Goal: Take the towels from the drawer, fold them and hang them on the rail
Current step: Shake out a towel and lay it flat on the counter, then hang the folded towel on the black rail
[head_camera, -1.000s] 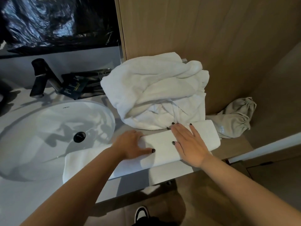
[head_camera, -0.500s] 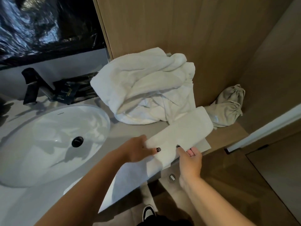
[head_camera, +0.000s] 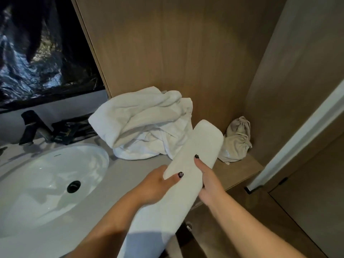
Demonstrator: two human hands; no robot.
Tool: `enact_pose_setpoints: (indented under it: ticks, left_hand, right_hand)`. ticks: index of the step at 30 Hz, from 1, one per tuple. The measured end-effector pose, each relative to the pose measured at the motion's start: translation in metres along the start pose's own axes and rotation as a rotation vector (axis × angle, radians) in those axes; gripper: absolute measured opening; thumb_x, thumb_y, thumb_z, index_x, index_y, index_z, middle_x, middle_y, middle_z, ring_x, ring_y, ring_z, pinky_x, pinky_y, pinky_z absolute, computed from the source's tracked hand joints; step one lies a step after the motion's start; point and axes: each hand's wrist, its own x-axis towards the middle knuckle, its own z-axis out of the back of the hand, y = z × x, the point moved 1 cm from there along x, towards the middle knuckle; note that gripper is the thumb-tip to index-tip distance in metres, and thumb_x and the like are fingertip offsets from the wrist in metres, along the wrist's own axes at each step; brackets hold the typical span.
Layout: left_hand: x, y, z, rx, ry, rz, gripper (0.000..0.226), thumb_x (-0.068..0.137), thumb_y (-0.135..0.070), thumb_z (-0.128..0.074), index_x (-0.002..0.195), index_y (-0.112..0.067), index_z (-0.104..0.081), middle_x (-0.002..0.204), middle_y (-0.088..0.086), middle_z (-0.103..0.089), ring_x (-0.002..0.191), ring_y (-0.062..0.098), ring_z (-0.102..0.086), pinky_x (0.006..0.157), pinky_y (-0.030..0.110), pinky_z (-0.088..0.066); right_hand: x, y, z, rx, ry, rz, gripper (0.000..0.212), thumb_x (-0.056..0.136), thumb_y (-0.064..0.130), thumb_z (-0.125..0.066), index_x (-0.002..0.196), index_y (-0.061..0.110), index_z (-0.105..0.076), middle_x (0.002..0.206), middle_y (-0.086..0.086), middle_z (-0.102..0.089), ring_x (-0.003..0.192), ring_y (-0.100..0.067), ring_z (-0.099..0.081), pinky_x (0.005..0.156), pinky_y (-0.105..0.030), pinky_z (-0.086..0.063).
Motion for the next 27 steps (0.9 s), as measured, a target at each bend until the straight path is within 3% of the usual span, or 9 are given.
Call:
enact_pose_setpoints:
  ticks: [3,6,11,16,18,21,25,27]
  left_hand:
    - [0.001,-0.033,-0.021,-0.103,-0.003,-0.054,0.031,0.091,-0.058,-0.058,0.111,-0.036,-0.068,0.108,-0.016,-0.073,0.098,0.004,-0.069,0.083,0.023,-0.055]
    - [0.001,-0.076,-0.051,-0.104,-0.015,-0.127,0.029,0.093,-0.057,-0.054,0.113,-0.039,-0.066,0.108,-0.021,-0.072,0.097,-0.001,-0.068,0.075,0.011,-0.052]
    - [0.007,-0.157,-0.117,-0.105,-0.035,-0.284,0.034,0.092,-0.058,-0.049,0.119,-0.040,-0.059,0.109,-0.025,-0.070,0.100,-0.002,-0.067,0.078,0.013,-0.053]
    - [0.022,-0.244,-0.160,-0.024,-0.240,-0.477,0.046,0.088,-0.070,-0.044,0.120,-0.041,-0.058,0.115,-0.016,-0.068,0.104,0.002,-0.065,0.091,0.034,-0.055]
    - [0.030,-0.280,-0.167,-0.002,-0.318,-0.550,0.047,0.086,-0.070,-0.045,0.114,-0.036,-0.061,0.111,-0.013,-0.067,0.102,0.001,-0.064,0.088,0.029,-0.052]
    - [0.039,-0.330,-0.169,0.084,-0.407,-0.621,0.026,0.094,-0.059,-0.049,0.104,-0.039,-0.061,0.104,-0.019,-0.064,0.095,-0.013,-0.058,0.073,0.006,-0.041]
    - [0.046,-0.391,-0.163,0.193,-0.426,-0.722,0.035,0.093,-0.062,-0.045,0.109,-0.035,-0.061,0.105,-0.017,-0.064,0.095,-0.005,-0.060,0.077,0.017,-0.046]
    - [0.052,-0.418,-0.158,0.237,-0.444,-0.770,0.027,0.095,-0.060,-0.047,0.105,-0.038,-0.061,0.101,-0.023,-0.064,0.092,-0.006,-0.060,0.074,0.012,-0.044]
  right_hand:
    - [-0.013,0.047,0.008,-0.050,0.030,0.125,0.050,0.081,0.022,-0.076,0.127,0.011,-0.060,0.113,-0.012,-0.072,0.099,-0.032,-0.071,0.077,-0.045,-0.060]
    - [-0.037,0.101,0.024,-0.131,0.092,0.281,0.050,0.082,0.018,-0.075,0.129,0.012,-0.059,0.113,-0.008,-0.073,0.100,-0.028,-0.071,0.080,-0.045,-0.060]
    - [-0.093,0.196,0.062,-0.313,0.197,0.488,0.043,0.082,0.021,-0.077,0.121,0.027,-0.060,0.110,-0.001,-0.073,0.097,-0.022,-0.072,0.077,-0.045,-0.060]
    - [-0.145,0.289,0.081,-0.329,0.283,0.713,0.034,0.087,0.016,-0.071,0.120,0.017,-0.063,0.108,-0.001,-0.075,0.097,-0.020,-0.072,0.068,-0.029,-0.059]
    - [-0.164,0.324,0.079,-0.301,0.299,0.783,0.036,0.089,0.020,-0.069,0.123,0.014,-0.060,0.111,0.000,-0.074,0.100,-0.018,-0.071,0.070,-0.028,-0.059]
    - [-0.189,0.372,0.073,-0.304,0.276,0.893,0.042,0.088,0.023,-0.071,0.126,0.018,-0.055,0.116,0.003,-0.072,0.104,-0.015,-0.070,0.084,-0.035,-0.059]
    - [-0.207,0.426,0.069,-0.202,0.277,1.019,0.034,0.090,0.015,-0.069,0.121,0.017,-0.055,0.110,0.006,-0.073,0.099,-0.011,-0.071,0.084,-0.034,-0.059]
    - [-0.209,0.448,0.066,-0.119,0.312,1.052,0.031,0.090,0.013,-0.068,0.119,0.015,-0.057,0.105,0.006,-0.075,0.097,-0.010,-0.071,0.078,-0.029,-0.059]
